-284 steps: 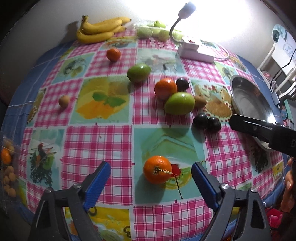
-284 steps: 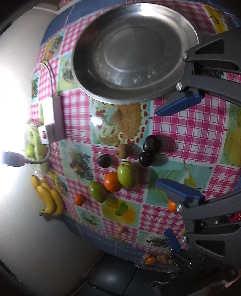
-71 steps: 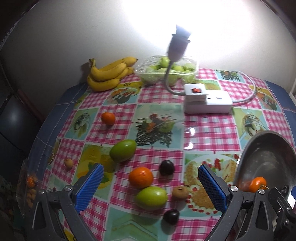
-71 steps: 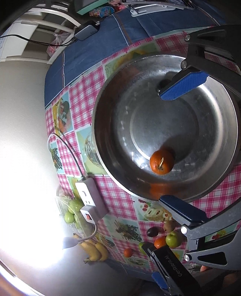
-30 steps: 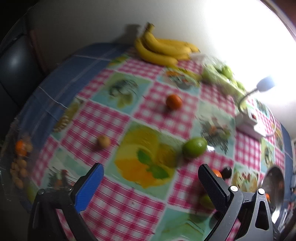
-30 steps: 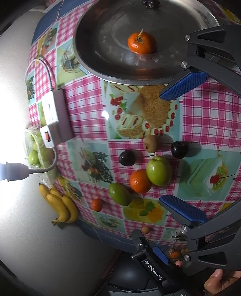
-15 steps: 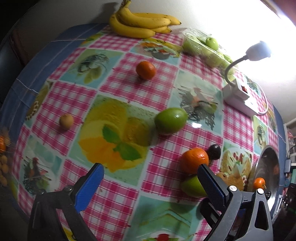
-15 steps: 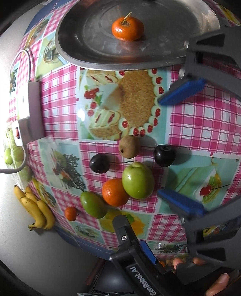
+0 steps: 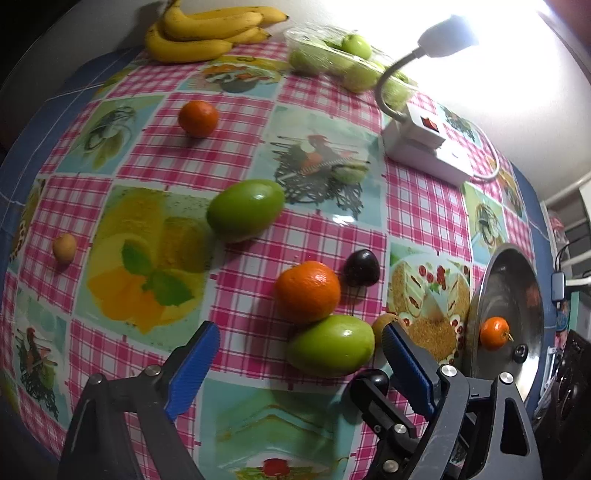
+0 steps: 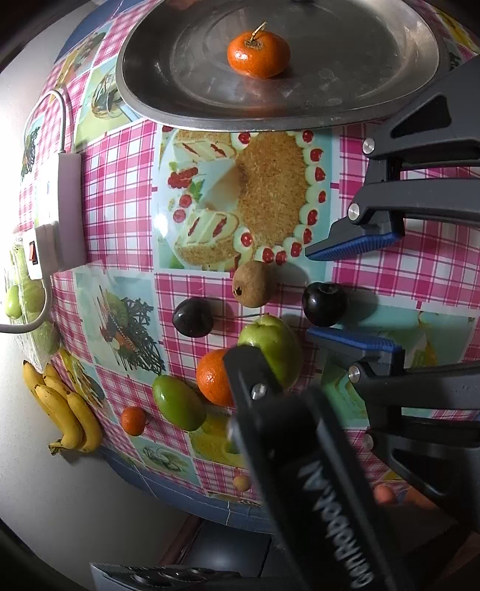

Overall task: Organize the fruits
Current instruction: 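Grasp a second black plum with the right gripper while the left gripper grasps a green mango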

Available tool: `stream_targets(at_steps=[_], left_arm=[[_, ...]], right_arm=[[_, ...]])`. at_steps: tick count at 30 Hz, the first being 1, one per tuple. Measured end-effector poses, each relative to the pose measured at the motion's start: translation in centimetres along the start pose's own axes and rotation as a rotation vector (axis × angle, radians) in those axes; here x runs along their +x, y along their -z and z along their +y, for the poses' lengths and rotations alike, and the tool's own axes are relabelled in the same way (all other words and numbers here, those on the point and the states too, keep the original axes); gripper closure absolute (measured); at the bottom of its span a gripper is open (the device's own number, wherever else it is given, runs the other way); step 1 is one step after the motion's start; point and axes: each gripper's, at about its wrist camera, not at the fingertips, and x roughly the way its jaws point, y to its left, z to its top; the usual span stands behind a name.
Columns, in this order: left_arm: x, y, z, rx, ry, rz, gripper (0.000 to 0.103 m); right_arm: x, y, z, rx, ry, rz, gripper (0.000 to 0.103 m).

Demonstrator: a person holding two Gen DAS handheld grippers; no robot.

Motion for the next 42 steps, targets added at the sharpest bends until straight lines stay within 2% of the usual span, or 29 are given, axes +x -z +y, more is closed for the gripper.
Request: stream_targets(at_steps=[3,6,8,13,20,23,25,28,42], left_arm=[[0.3,0.0,-0.3,0.003,0.013,0.013,0.018],[0.6,0.1,-0.5,0.006,0.014,0.02,0.018],[0.7,0.2,-0.6,0.008,0.014,0.022,0.019],[0.9,0.3,-0.7,0.011,0.013,0.027,0.019],[1.4,0.3,-1.1,0.021,0.006,0.036,0.023],[1.7,0.3,-1.4,0.026,0.009,0.046,0.033],[2.0,0.4,-1.5,0.028,0.004,0.055,0.033],[2.2,0.5,-1.6,0.026,0.014,0.061,0.044],[0.9,0.5,-1.6,0.032,0.008,0.016,0.045]], right_arm=[[0.1,0.0,0.2,-0.004,-0.008,0.005,0.07],[0.3,-0.1,0.4,-0.012,-0.009,0.008,0.072],[0.4,-0.1,0.6,-0.015,-0.016,0.011,0.077],[0.3,-0.2,0.8,-0.02,-0.018,0.008,0.077],[-1.2,-0.2,-1.3,0.033,-0.005,-0.018,0.077],[-1.8,-0.2,-2.6,0.067,-0.01,-0.03,0.077],[-2.1,-0.2,-3.2,0.085,-0.014,-0.036,0.077],[-2.5,-0.2,-3.7,0.101,-0.023,-0.044,0.077],[-4.1,-0.1,-4.6,0.126,-0.054,-0.076,0.077]])
